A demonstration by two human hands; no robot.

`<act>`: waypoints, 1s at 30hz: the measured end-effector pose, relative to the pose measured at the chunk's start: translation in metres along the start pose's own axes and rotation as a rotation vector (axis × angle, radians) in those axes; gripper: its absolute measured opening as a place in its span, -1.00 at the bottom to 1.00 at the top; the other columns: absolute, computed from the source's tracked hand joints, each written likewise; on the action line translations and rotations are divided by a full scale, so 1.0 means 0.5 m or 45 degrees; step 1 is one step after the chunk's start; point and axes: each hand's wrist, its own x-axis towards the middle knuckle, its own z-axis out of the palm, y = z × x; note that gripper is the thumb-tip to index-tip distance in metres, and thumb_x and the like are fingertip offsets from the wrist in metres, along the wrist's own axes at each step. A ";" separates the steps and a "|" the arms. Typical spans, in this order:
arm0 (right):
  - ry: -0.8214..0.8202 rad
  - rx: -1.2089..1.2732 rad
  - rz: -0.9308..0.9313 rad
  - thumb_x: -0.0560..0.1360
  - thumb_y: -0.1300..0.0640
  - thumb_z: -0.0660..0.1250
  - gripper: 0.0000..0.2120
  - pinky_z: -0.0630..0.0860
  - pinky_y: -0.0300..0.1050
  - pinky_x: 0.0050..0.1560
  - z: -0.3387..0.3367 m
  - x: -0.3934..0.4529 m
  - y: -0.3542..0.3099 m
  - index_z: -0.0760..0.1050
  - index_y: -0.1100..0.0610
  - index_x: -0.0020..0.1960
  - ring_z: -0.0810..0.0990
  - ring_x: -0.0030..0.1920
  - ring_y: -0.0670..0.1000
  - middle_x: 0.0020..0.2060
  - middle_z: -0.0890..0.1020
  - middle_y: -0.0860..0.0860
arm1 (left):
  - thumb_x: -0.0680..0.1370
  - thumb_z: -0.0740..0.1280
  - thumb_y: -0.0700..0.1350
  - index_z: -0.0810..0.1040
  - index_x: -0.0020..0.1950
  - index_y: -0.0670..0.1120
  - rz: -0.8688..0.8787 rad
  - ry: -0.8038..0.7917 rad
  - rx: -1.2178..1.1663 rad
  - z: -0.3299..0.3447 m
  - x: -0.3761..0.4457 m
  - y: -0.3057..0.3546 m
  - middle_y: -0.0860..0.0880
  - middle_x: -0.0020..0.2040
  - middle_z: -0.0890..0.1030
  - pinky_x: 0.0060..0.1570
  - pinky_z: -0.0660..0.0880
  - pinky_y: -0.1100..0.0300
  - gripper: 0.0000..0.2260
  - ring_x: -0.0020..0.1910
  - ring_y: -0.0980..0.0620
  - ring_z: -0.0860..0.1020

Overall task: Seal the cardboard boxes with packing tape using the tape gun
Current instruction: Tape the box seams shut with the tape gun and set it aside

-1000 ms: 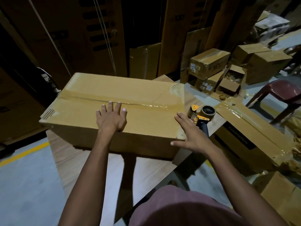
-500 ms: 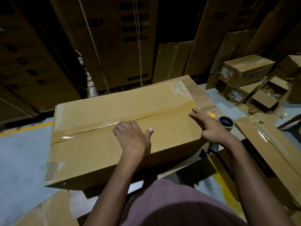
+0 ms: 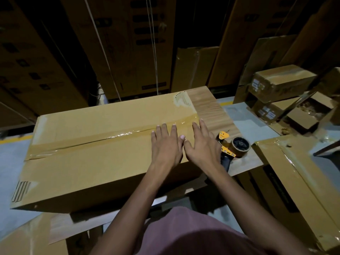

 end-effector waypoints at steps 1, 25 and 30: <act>-0.039 -0.006 -0.015 0.62 -0.24 0.10 -0.30 0.39 0.09 0.29 -0.006 0.014 0.006 0.12 0.05 0.66 0.37 0.48 0.20 0.68 0.04 0.05 | 0.72 -0.08 0.14 0.13 0.64 -0.06 -0.018 0.011 -0.003 0.000 0.005 0.004 -0.22 0.59 0.20 0.56 0.05 -0.16 -0.47 0.60 -0.24 0.09; -0.375 -0.377 -0.132 0.72 -0.13 -0.20 -0.41 -0.23 0.39 0.55 -0.012 0.100 -0.028 -0.11 0.06 0.70 -0.39 0.61 0.27 0.68 -0.14 -0.03 | 0.71 0.06 0.02 0.40 0.50 0.05 -0.013 0.127 0.037 -0.012 0.063 -0.022 -0.09 0.29 0.53 0.22 0.39 -0.05 -0.62 0.24 -0.14 0.49; -0.405 -0.357 -0.021 0.71 -0.19 -0.27 -0.36 -0.26 0.37 0.55 -0.009 0.133 -0.057 -0.14 0.10 0.70 -0.40 0.61 0.26 0.68 -0.17 0.01 | 0.71 0.05 0.02 0.41 0.48 0.05 0.019 0.166 -0.002 -0.008 0.054 -0.030 -0.10 0.29 0.52 0.22 0.36 -0.05 -0.63 0.24 -0.15 0.47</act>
